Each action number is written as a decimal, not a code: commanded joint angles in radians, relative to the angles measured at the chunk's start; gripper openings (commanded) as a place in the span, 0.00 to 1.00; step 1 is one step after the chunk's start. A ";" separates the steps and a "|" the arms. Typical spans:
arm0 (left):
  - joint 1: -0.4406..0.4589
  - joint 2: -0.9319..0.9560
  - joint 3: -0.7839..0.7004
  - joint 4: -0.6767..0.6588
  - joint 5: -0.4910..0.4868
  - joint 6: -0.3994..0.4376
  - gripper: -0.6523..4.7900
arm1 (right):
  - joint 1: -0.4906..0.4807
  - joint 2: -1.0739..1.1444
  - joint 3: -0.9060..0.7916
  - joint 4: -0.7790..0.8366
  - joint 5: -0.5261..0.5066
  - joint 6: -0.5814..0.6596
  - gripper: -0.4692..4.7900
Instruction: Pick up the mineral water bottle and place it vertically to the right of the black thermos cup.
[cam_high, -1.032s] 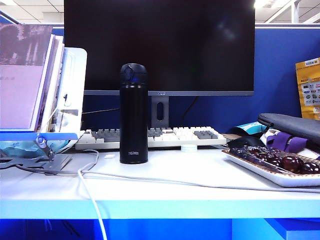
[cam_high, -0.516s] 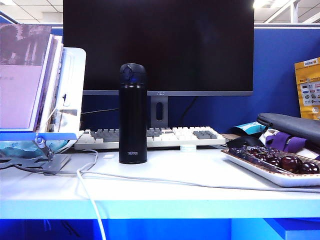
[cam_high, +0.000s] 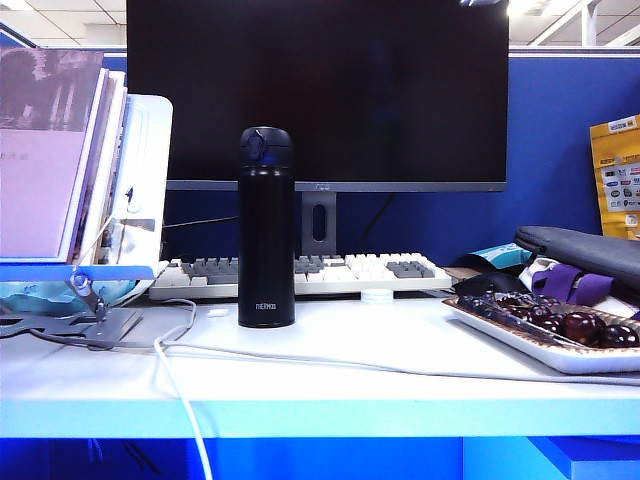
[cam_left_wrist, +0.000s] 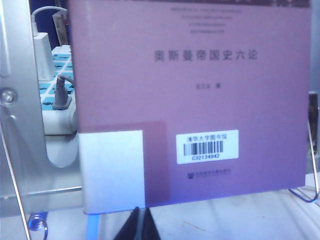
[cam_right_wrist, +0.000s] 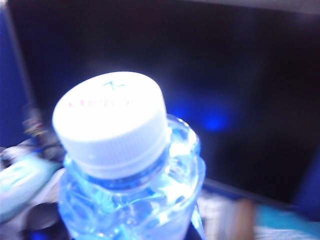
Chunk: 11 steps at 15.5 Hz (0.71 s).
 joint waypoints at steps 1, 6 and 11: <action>0.000 -0.003 0.000 -0.010 0.005 0.004 0.11 | 0.001 0.077 0.010 0.179 -0.094 0.080 0.35; 0.000 -0.003 0.000 -0.010 0.005 0.004 0.11 | 0.035 0.243 0.010 0.265 -0.177 0.080 0.35; 0.000 -0.003 0.000 -0.010 0.005 0.004 0.11 | 0.074 0.381 -0.003 0.249 -0.214 0.018 0.35</action>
